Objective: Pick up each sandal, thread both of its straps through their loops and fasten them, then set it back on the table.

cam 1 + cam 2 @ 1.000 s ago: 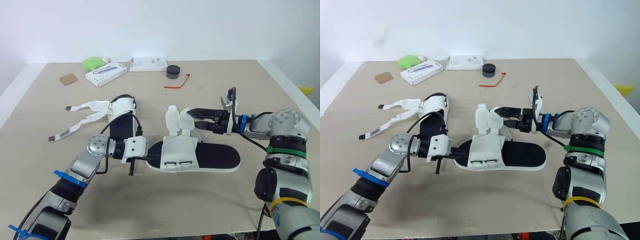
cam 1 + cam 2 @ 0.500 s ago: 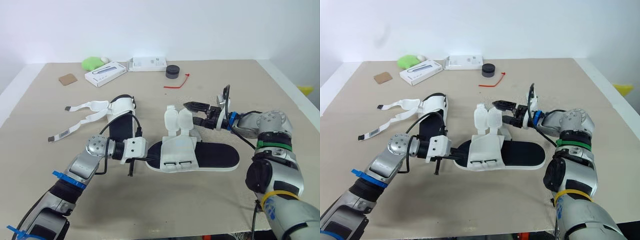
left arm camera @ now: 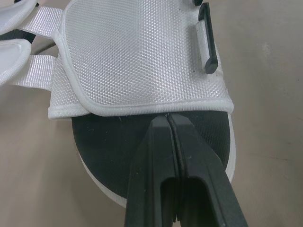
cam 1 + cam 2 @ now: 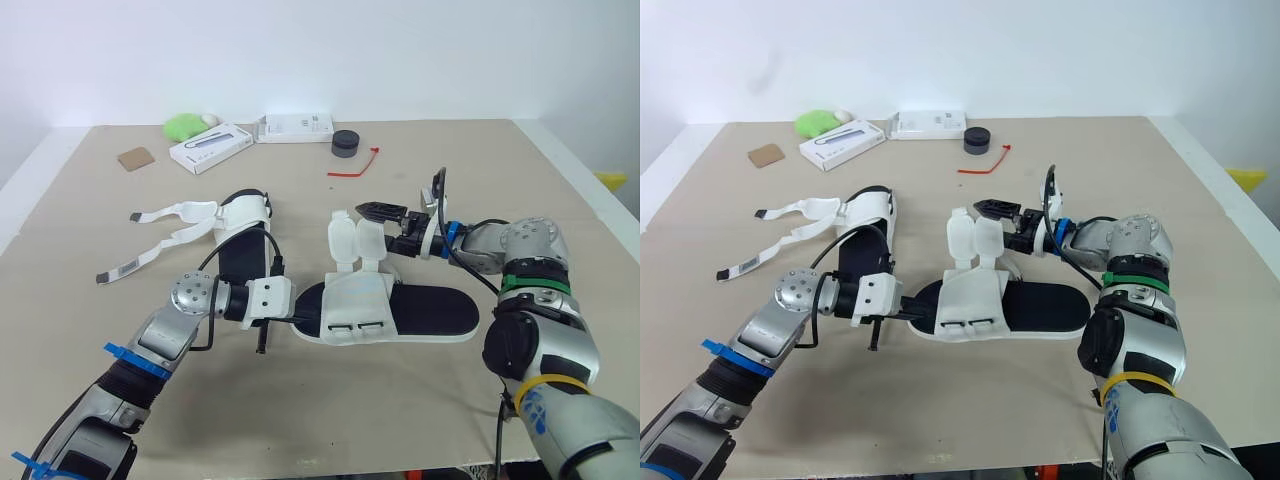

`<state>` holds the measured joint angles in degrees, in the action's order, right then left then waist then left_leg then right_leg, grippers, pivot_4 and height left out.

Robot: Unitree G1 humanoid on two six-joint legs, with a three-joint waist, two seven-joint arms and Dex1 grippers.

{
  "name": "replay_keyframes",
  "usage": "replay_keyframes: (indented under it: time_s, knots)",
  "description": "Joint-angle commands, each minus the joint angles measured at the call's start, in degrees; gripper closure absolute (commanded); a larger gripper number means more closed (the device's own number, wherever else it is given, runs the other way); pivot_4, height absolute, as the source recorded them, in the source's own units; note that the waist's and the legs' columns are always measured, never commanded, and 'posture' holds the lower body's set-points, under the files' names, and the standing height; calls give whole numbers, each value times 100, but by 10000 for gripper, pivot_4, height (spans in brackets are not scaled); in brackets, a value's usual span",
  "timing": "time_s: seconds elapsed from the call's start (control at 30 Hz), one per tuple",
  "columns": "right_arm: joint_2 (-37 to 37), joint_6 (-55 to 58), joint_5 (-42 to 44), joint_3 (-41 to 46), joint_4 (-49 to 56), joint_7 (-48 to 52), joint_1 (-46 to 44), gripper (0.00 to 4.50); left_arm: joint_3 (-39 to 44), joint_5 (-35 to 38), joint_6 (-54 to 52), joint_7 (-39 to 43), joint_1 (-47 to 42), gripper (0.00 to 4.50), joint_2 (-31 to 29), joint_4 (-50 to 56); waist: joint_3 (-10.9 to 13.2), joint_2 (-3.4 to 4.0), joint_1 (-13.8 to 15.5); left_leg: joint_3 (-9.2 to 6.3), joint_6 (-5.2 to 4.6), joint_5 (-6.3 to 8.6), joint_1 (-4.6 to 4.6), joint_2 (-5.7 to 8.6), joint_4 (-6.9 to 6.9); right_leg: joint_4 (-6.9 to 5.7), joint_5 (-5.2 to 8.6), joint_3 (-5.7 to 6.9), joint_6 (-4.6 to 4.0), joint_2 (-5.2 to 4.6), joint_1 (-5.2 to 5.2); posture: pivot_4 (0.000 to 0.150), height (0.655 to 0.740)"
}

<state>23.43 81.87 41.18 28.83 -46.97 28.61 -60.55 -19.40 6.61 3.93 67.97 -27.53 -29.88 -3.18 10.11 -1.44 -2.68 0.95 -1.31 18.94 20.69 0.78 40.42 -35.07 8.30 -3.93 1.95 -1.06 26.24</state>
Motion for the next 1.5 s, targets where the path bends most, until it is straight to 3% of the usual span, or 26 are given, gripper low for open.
replay_keyframes:
  time_s: [0.03, 0.4, 0.6, 0.93, 1.5]
  knots:
    - [45, 338, 202, -24, 455, 146, 54, 414, -101, -125, 9, 38, 108, 45000, -64, 75, 0, 0, 0, 0, 0, 0, 0, 0, 0, 0, 0, 0, 0, -1, 0, 1500, 7400]
    - [437, 1063, 785, -234, 1111, 330, 334, 414, -119, -146, 39, 5, 113, 45000, -30, 42, -1, 0, 2, -1, 0, 0, 0, 0, 0, 2, 0, 1, 0, 0, 0, 1500, 7400]
    - [170, 1063, 863, -28, 1113, -42, 461, 414, -125, -157, 56, 5, 99, 45000, -18, 14, -2, 0, 1, 1, -1, 0, -1, 0, 0, 2, -1, 0, 1, 0, -1, 1500, 7400]
    - [-311, -78, 676, 805, 289, -742, -40, 414, -125, -184, 119, 26, 85, 45000, -38, -25, -3, 0, 1, 1, -1, 0, 1, 1, 0, 1, -1, 0, 2, -1, 0, 1500, 7400]
    - [-186, -900, 563, 747, -331, -640, -364, 414, -156, -258, 230, 25, 111, 45000, -21, -65, -3, 1, 0, 1, -1, 0, 1, 1, 0, 1, -1, 0, 2, -1, 0, 1500, 7400]
